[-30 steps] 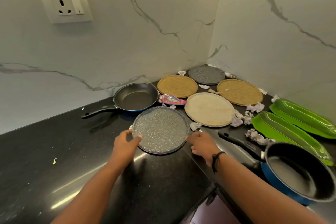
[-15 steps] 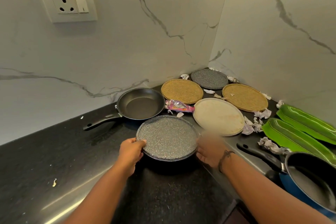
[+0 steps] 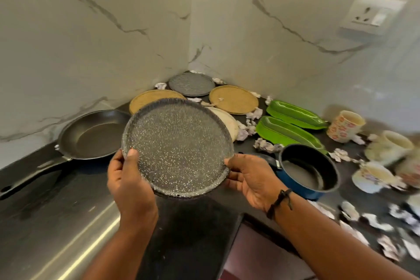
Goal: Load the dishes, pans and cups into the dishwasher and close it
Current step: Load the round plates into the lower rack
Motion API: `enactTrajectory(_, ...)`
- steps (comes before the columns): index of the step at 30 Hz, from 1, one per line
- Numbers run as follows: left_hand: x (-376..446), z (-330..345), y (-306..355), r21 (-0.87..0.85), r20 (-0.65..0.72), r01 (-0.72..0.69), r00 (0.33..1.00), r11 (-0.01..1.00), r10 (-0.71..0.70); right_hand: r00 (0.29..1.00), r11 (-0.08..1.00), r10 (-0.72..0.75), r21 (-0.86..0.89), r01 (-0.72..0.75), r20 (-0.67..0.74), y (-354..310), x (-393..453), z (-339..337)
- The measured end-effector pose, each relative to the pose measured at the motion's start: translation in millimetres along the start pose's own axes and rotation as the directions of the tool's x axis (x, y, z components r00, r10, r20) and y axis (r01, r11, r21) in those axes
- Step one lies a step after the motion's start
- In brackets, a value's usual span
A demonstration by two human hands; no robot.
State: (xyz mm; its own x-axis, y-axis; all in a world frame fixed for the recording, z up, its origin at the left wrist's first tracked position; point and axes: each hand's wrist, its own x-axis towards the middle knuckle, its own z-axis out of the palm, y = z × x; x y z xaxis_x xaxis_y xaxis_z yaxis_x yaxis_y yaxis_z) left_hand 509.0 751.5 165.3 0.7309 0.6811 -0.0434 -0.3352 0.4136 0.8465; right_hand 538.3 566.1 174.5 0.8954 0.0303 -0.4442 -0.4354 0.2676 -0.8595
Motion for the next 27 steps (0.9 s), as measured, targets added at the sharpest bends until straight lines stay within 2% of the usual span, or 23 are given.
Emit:
enactTrajectory(2, -13, 21, -5, 0.012, 0.106, 0.014, 0.994, 1.0, -0.016, 0.996, 0.997, -0.071, 0.018, 0.072, -0.047, -11, -14, -25)
enactTrajectory(5, -42, 57, -20, 0.046, 0.272, 0.106, 0.955, 0.993, -0.115, 0.97, 0.981, -0.183, 0.033, 0.191, -0.162, -29, -44, -80)
enactTrajectory(7, -68, 80, -32, 0.117, 0.397, 0.129, 0.903, 0.985, -0.165, 0.938, 0.967, -0.243, 0.021, 0.256, -0.248, -39, -70, -122)
enactTrajectory(9, -101, 104, -47, 0.187, 0.53, 0.156, 0.815, 0.97, -0.233, 0.883, 0.945, -0.307, -0.006, 0.326, -0.355, -44, -101, -170)
enactTrajectory(11, -139, 126, -59, 0.242, 0.642, 0.203, 0.699, 0.949, -0.313, 0.819, 0.926, -0.343, -0.02, 0.377, -0.46, -45, -133, -217)
enactTrajectory(14, -216, 159, -82, 0.344, 0.782, 0.235, 0.465, 0.909, -0.416, 0.712, 0.898, -0.365, -0.026, 0.438, -0.601, -34, -194, -296)
enactTrajectory(16, -272, 175, -98, 0.396, 0.822, 0.26, 0.328, 0.881, -0.466, 0.637, 0.886, -0.359, -0.036, 0.462, -0.682, -21, -238, -347)
enactTrajectory(20, -415, 198, -136, 0.537, 0.811, 0.324, 0.056, 0.779, -0.582, 0.465, 0.85, -0.294, -0.007, 0.526, -0.835, 25, -345, -451)
enactTrajectory(22, -481, 202, -151, 0.599, 0.789, 0.303, -0.07, 0.741, -0.61, 0.399, 0.84, -0.244, 0.013, 0.543, -0.884, 51, -394, -493)
enactTrajectory(27, -644, 198, -174, 0.729, 0.681, 0.224, -0.326, 0.647, -0.655, 0.184, 0.835, -0.099, 0.019, 0.55, -0.978, 119, -519, -565)
